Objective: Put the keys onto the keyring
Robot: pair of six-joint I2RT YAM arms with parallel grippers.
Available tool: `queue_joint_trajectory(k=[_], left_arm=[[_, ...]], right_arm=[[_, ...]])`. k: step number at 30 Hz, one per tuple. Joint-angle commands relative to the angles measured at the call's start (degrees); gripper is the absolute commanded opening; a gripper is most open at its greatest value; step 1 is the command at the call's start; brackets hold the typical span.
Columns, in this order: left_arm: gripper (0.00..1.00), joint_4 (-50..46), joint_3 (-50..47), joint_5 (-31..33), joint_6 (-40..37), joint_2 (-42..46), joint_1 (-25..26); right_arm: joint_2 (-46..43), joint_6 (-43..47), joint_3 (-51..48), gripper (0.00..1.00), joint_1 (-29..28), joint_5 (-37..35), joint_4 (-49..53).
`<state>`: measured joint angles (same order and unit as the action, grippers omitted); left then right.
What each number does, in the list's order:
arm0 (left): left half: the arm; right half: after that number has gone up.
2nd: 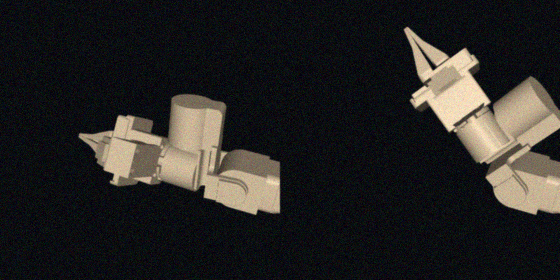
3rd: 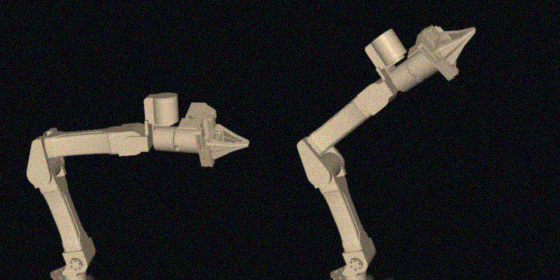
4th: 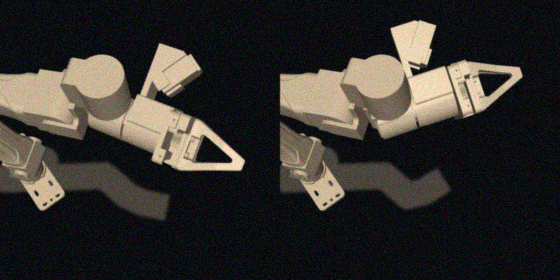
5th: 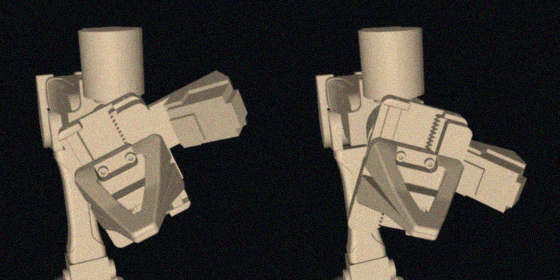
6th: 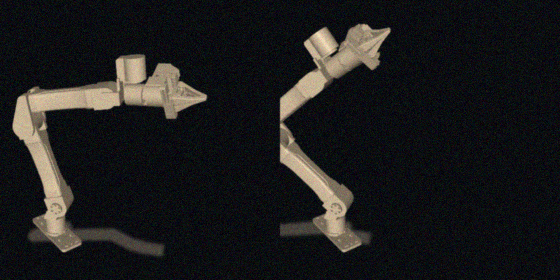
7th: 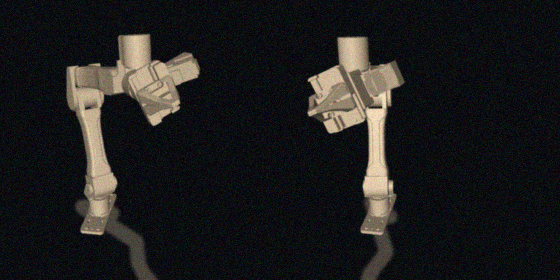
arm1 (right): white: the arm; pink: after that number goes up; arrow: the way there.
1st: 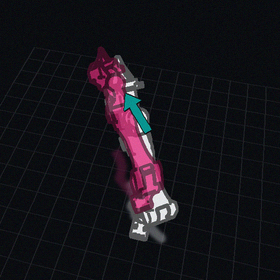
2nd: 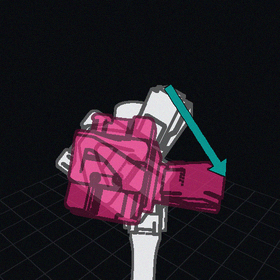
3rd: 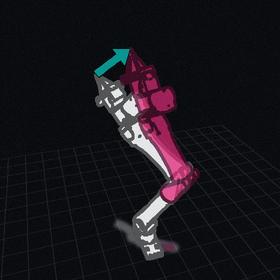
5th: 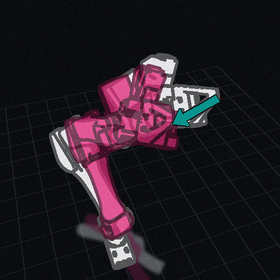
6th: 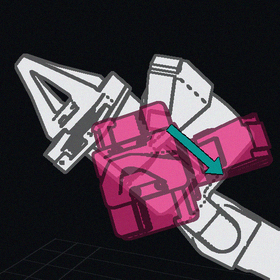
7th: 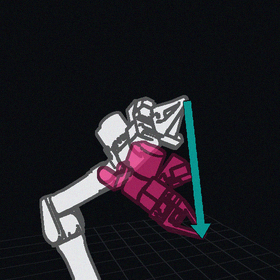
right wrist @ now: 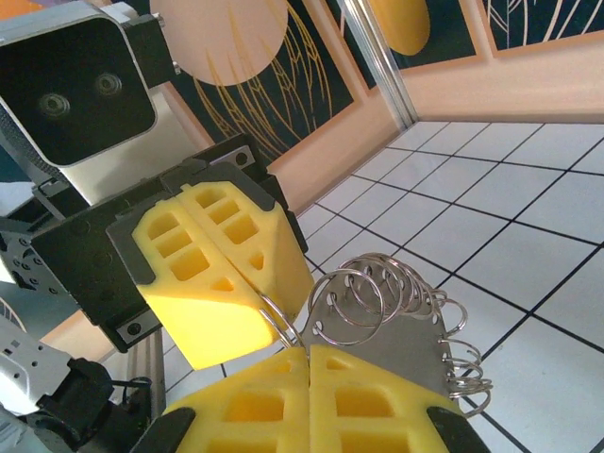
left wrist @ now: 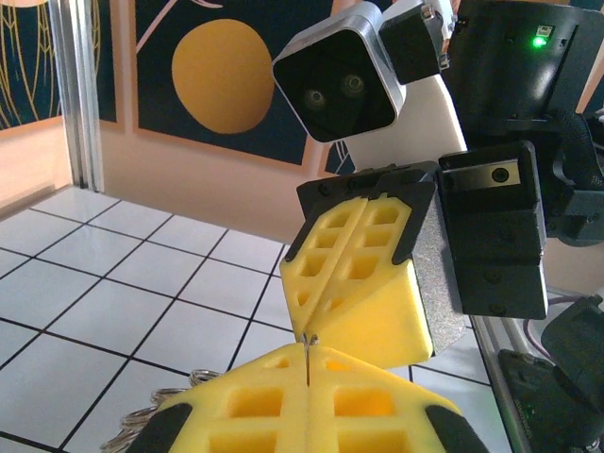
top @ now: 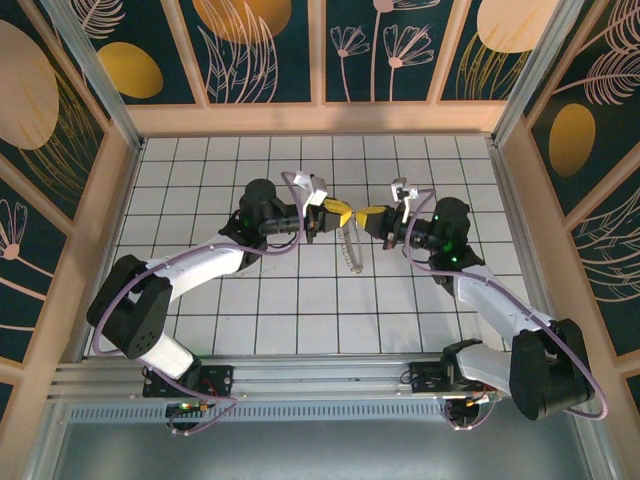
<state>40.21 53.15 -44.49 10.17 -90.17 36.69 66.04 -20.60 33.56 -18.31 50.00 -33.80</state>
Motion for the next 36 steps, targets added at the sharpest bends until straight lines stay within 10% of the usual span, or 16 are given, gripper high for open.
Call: queue_joint_trajectory(k=[1,6,36], left_arm=[[0.0,10.83,-0.79,0.62,3.25,2.81,0.59],[0.0,16.71,-2.0,2.65,6.76,2.48,0.61],[0.0,46.12,1.87,-2.95,37.89,-11.78,-3.21]], right_arm=[[1.17,-1.76,-0.39,0.06,0.94,0.76,-0.62],[1.31,-6.02,-1.92,0.38,4.84,0.38,-3.79],[2.22,-19.75,2.41,0.54,1.49,-6.82,-22.95]])
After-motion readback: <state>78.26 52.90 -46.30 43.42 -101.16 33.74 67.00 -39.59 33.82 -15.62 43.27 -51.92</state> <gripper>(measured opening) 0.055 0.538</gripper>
